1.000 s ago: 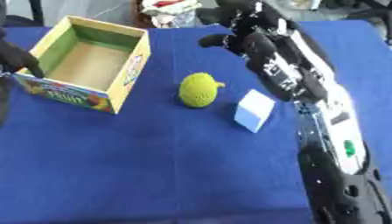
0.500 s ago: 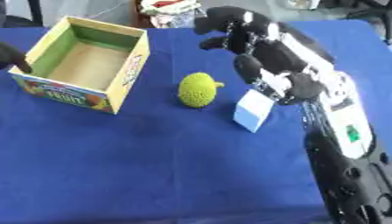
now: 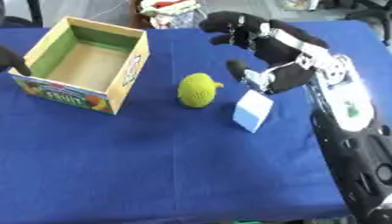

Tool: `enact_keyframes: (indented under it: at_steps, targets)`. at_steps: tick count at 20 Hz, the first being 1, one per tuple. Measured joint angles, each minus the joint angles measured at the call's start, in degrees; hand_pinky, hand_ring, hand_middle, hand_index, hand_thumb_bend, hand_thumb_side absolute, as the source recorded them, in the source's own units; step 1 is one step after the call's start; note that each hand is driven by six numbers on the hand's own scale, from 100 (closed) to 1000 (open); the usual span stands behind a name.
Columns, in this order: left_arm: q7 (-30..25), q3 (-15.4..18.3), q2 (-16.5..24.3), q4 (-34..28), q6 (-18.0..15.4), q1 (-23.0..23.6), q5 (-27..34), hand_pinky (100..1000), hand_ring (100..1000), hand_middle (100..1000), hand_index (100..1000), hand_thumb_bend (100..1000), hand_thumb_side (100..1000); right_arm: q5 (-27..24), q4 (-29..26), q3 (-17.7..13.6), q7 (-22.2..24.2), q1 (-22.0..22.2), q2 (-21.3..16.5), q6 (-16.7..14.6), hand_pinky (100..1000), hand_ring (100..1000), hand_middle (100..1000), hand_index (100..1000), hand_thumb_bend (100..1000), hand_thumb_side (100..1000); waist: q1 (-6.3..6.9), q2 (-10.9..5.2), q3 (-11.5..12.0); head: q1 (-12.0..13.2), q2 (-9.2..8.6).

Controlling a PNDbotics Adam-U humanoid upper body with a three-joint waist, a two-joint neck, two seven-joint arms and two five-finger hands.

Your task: Pick up objects on the table and place them in the box.

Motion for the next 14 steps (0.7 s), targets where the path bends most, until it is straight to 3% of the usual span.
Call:
enact_keyframes:
  at_steps: [7, 14]
  targets:
    - [-0.8, -0.3, 0.0, 0.0, 0.3, 0.1, -0.1, 448, 535, 426, 729, 100, 724, 5.8, 6.9, 0.2, -2.8, -2.2, -0.4, -2.8, 950, 1000, 950, 1000, 100, 206, 0.02, -0.01, 0.0, 0.0, 0.00]
    - [-1.3, -0.5, 0.0, 0.0, 0.6, 0.2, -0.2, 447, 534, 425, 729, 100, 726, 12.1, 12.2, 2.4, -4.2, -6.1, -0.4, -4.2, 941, 1000, 946, 1000, 100, 203, -0.17, -0.19, 0.0, 0.0, 0.00]
